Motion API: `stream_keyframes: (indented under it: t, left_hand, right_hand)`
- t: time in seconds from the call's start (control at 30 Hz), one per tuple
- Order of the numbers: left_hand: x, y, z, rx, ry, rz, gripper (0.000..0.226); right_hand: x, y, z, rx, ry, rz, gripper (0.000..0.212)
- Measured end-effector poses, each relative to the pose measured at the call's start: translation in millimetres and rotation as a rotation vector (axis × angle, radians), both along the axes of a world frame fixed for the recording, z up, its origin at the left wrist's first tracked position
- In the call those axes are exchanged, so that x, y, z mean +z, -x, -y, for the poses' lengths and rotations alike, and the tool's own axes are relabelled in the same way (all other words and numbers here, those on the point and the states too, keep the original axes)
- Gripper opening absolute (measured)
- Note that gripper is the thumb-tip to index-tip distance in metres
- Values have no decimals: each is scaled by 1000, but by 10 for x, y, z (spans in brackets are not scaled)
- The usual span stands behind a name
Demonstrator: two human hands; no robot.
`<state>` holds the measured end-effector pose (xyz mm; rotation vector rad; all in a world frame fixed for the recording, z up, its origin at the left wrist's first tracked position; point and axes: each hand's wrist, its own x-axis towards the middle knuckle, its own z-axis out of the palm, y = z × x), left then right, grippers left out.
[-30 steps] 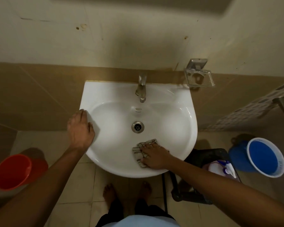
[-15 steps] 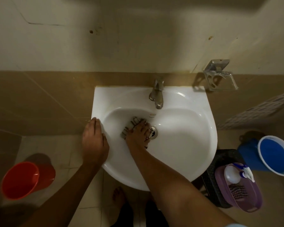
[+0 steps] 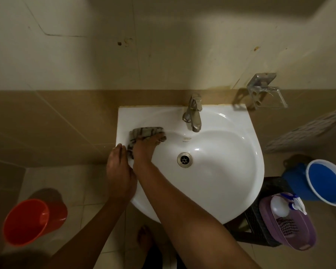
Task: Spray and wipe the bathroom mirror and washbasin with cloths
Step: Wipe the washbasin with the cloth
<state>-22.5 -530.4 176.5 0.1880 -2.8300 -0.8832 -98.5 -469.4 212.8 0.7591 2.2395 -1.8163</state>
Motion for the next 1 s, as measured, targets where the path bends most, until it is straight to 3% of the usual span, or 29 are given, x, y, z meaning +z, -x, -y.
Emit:
stream_keyframes:
  t: [0.1, 0.3, 0.47, 0.6, 0.77, 0.83, 0.9, 1.0]
  left_hand:
    - [-3, -24, 12, 19, -75, -27, 47]
    - [51, -79, -10, 51, -17, -14, 64]
    - [79, -74, -14, 22, 89, 42, 66]
    - [107, -69, -17, 10, 168, 89, 67]
    - [117, -68, -40, -4, 208, 103, 61]
    - [106, -59, -42, 4, 210, 107, 62]
    - [95, -53, -33, 8, 221, 115, 66]
    - [103, -43, -44, 8, 247, 123, 68]
  right_hand:
    - [-148, -236, -54, 286, -58, -16, 79]
    - [-444, -851, -803, 902, -348, -127, 67]
    - [-313, -1121, -1783, 1173, -451, -223, 60]
    - [-443, -862, -2582, 1378, -709, -258, 60]
    - [-503, -192, -3335, 1561, -1206, -178, 58]
    - [-388, 122, -3481, 1579, -1330, -292, 56]
    - [-311, 394, -3586, 1709, -1412, -540, 55]
    - [-524, 676, -3613, 1850, -1524, -651, 39]
